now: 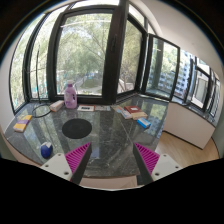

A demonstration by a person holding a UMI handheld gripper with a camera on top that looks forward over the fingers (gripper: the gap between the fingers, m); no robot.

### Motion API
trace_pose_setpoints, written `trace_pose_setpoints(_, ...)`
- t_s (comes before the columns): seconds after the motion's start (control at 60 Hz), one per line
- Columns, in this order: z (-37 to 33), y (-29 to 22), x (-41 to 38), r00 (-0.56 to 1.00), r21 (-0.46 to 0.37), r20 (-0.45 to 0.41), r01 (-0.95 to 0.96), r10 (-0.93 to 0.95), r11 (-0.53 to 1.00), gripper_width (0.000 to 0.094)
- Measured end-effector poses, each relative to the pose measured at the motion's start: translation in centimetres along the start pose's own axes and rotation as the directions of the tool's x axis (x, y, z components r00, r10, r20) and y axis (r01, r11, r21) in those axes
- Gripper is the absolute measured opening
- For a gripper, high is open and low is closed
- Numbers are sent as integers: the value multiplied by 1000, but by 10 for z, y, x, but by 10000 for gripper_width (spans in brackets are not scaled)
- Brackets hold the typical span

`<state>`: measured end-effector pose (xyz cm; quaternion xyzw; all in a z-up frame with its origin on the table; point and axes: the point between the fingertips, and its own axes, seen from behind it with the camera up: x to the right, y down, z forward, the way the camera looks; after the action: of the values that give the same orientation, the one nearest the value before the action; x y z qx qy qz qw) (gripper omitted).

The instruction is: Arrange mouse

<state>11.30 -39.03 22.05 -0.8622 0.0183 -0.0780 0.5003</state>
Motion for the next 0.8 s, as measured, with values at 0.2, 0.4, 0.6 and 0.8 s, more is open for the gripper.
trace_pose_setpoints(0.2, -1, 38, 5, 1000, -55, -16, -22, 22, 998, 853)
trace_pose_setpoints(0.4, -8, 114, -36, 999, -154, 22, -34, 38, 987, 849)
trace_pose_setpoints(0.6, -11, 165, -145, 986, -232, 157, -22, 59, 973, 853)
trace_pose_setpoints(0.8, 36, 148, -275, 963, -188, 263, -15, 65, 982, 856)
